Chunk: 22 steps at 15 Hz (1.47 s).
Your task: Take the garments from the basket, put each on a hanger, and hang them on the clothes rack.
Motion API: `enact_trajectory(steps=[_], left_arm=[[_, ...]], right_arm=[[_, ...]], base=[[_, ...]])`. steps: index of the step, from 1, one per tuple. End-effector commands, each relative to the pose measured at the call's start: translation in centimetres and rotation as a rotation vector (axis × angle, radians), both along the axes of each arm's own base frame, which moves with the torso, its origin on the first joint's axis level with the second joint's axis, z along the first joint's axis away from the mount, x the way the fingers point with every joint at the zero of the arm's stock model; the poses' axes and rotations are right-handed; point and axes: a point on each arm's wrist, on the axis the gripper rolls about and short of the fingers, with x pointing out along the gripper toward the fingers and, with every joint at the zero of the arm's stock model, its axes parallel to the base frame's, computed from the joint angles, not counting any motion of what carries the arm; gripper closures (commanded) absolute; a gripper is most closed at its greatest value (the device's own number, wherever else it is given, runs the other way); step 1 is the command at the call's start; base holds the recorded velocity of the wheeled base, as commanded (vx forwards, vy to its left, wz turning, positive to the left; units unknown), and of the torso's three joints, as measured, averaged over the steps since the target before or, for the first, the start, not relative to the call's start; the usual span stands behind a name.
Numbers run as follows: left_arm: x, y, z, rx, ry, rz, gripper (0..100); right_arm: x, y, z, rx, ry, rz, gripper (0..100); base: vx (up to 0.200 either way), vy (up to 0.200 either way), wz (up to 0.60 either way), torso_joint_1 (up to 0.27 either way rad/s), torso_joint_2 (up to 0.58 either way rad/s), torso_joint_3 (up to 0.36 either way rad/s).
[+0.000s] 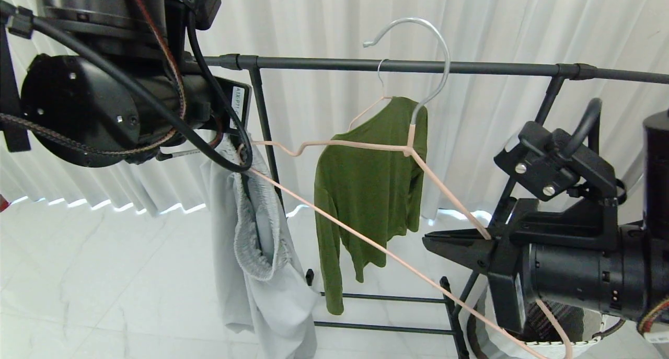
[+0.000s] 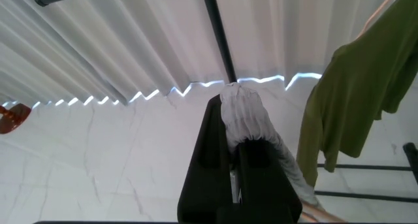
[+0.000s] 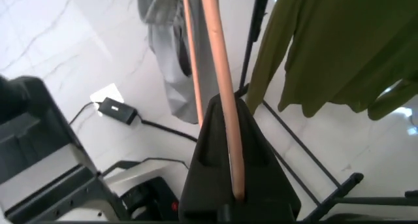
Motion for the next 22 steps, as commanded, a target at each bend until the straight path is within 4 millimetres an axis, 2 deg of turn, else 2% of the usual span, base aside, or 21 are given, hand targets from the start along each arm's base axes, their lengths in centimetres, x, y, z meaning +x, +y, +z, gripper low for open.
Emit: enact_trajectory(steps=[1, 5, 13, 18, 22], left_arm=[[-0.2, 0.0, 0.1, -0.002, -0.004, -0.004, 100], [-0.7, -0.8, 0.1, 0.000, -0.002, -0.036, 100], [-2.9, -3.2, 0.3, -0.008, -0.008, -0.155, 100], [-4.6, -4.9, 0.9, -0.043, -0.023, -0.244, 100], [-5.2, -6.0, 0.8, -0.056, -0.018, -0.283, 100]], right_arm=[[1.1, 1.4, 0.0, 0.012, 0.023, -0.027, 100], [2.3, 3.2, 0.7, 0.059, 0.025, -0.066, 100], [3.9, 5.7, -0.7, 0.047, 0.037, -0.071, 100], [4.2, 6.2, -1.2, 0.041, 0.055, -0.076, 100], [4.1, 6.3, -1.0, 0.061, 0.056, -0.076, 100]], base=[[0.000, 0.000, 0.00, 0.000, 0.00, 0.000], [0.000, 0.000, 0.00, 0.000, 0.00, 0.000], [0.000, 0.000, 0.00, 0.000, 0.00, 0.000], [0.000, 0.000, 0.00, 0.000, 0.00, 0.000], [0.000, 0.000, 0.00, 0.000, 0.00, 0.000]])
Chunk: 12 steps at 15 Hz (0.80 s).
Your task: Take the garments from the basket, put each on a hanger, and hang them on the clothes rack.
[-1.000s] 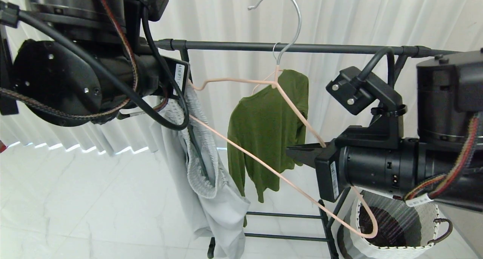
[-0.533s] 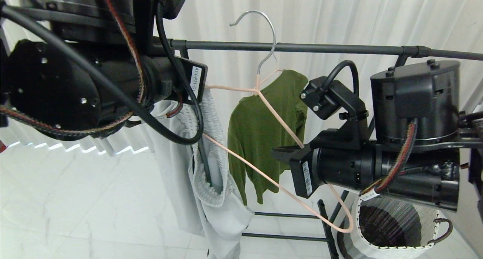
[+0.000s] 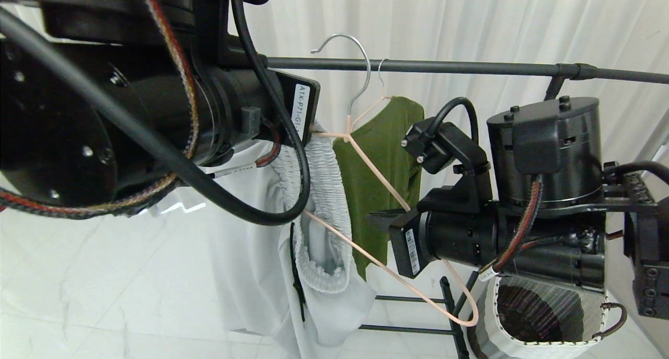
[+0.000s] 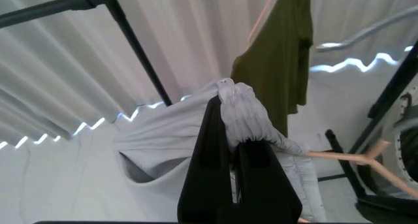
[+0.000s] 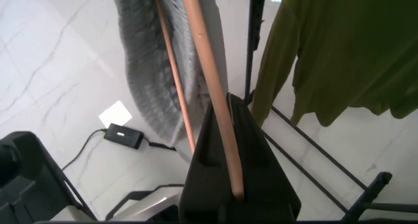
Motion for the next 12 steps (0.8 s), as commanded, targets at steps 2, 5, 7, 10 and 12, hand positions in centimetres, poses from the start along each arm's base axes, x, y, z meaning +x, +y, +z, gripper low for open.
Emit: enact_trajectory(steps=[2, 5, 7, 10, 12], left_arm=[[0.0, -0.7, -0.4, -0.016, 0.013, -0.009, 100], [0.1, -0.7, -0.2, -0.026, 0.011, -0.007, 100], [-0.1, -0.6, 0.0, -0.035, 0.006, -0.011, 100], [-1.1, -1.1, 0.4, -0.047, -0.002, -0.053, 100], [-1.4, -1.1, 0.4, -0.050, -0.001, -0.062, 100]], right_arm=[[0.1, 0.3, 0.3, 0.041, -0.027, 0.000, 100], [0.1, 0.3, 0.7, 0.063, -0.041, 0.001, 100], [0.2, 0.3, 1.0, 0.093, -0.060, 0.000, 100], [0.3, 0.3, 1.3, 0.112, -0.072, -0.006, 100], [0.8, 0.0, 1.6, 0.134, -0.094, -0.041, 100]], base=[[0.000, 0.000, 0.00, 0.000, 0.00, 0.000], [0.000, 0.000, 0.00, 0.000, 0.00, 0.000], [0.000, 0.000, 0.00, 0.000, 0.00, 0.000], [0.000, 0.000, 0.00, 0.000, 0.00, 0.000], [0.000, 0.000, 0.00, 0.000, 0.00, 0.000]])
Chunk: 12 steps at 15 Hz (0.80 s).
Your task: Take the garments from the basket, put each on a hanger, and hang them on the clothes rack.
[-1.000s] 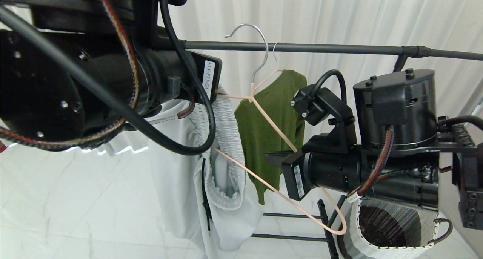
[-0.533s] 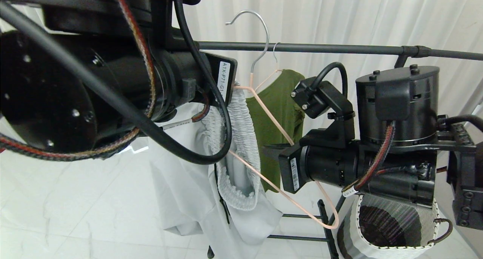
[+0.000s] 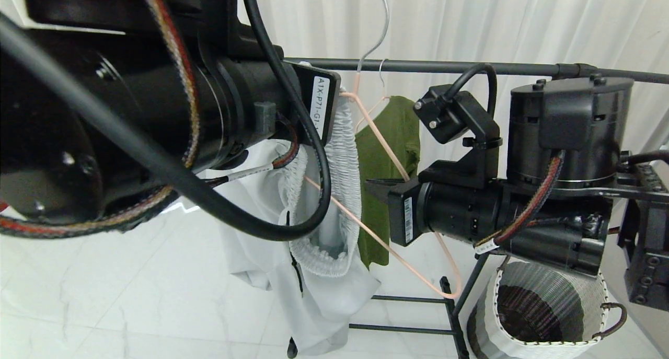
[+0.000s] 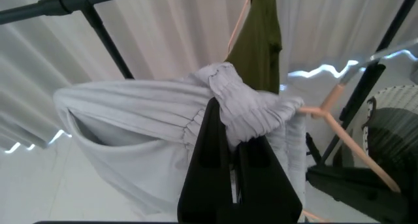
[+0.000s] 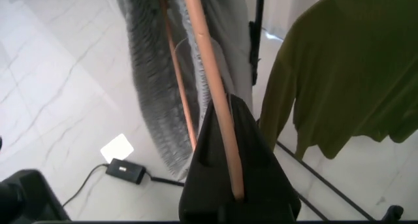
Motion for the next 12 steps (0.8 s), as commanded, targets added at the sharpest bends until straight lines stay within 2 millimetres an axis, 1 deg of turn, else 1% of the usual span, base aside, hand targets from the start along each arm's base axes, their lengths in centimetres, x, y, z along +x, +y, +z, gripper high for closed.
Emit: enact_trajectory(steps=[1, 8, 12], left_arm=[[-0.1, 0.0, -0.1, 0.003, 0.002, -0.003, 100], [0.6, -0.1, -0.5, 0.010, 0.011, 0.021, 100], [0.6, 0.0, -0.2, -0.012, -0.002, 0.019, 100]], right_arm=[[0.3, -0.3, 0.2, 0.010, -0.005, -0.013, 100], [0.4, -0.3, 1.0, 0.071, -0.057, -0.029, 100], [0.3, -0.3, 1.4, 0.089, -0.076, -0.026, 100]], base=[[0.000, 0.000, 0.00, 0.000, 0.00, 0.000], [0.000, 0.000, 0.00, 0.000, 0.00, 0.000], [0.000, 0.000, 0.00, 0.000, 0.00, 0.000]])
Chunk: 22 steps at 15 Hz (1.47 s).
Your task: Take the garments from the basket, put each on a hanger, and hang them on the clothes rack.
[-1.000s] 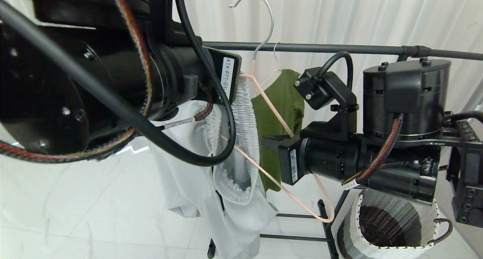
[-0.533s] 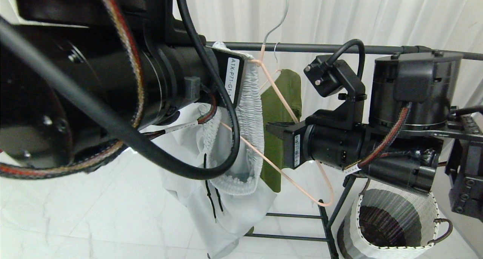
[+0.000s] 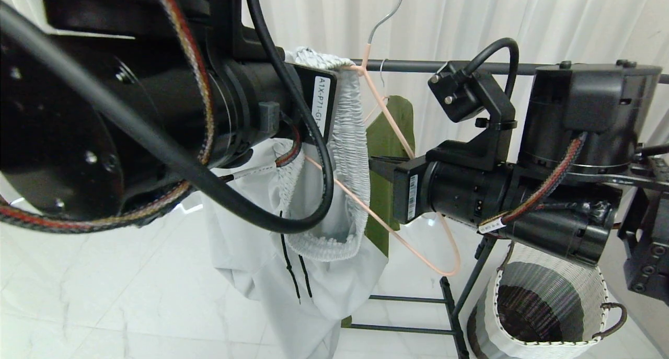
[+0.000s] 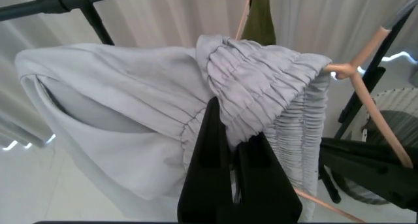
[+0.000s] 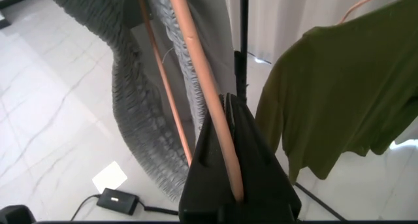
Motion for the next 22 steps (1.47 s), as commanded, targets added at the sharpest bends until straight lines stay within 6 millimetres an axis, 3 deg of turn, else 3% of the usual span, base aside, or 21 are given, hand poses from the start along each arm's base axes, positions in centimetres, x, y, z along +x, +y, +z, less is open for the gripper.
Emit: enact_trajectory(steps=[1, 2, 9, 13, 19, 22], left_arm=[[0.0, 0.0, 0.0, 0.000, 0.001, -0.001, 100], [0.0, -0.1, -0.1, 0.003, 0.003, -0.001, 0], [-0.1, 0.1, -0.3, -0.003, 0.001, -0.005, 0], [-0.9, 1.2, -0.6, 0.004, 0.003, -0.007, 0], [-5.1, 7.1, -1.4, 0.129, -0.038, -0.093, 0], [-4.9, 10.0, -1.4, 0.245, -0.086, -0.191, 0]], right_arm=[[-0.1, -0.1, 0.2, 0.009, -0.008, 0.003, 100], [-0.1, -0.1, 0.2, 0.006, -0.013, 0.003, 100], [-0.1, 0.0, 0.5, 0.005, -0.071, 0.003, 100], [0.1, -0.2, 0.7, -0.004, -0.104, -0.010, 100], [0.5, -2.2, 0.6, -0.043, -0.128, -0.045, 100], [-0.3, -3.4, 0.2, -0.057, -0.124, -0.044, 100]], base=[[0.000, 0.000, 0.00, 0.000, 0.00, 0.000], [0.000, 0.000, 0.00, 0.000, 0.00, 0.000], [0.000, 0.000, 0.00, 0.000, 0.00, 0.000], [0.000, 0.000, 0.00, 0.000, 0.00, 0.000], [0.000, 0.000, 0.00, 0.000, 0.00, 0.000], [0.000, 0.000, 0.00, 0.000, 0.00, 0.000]])
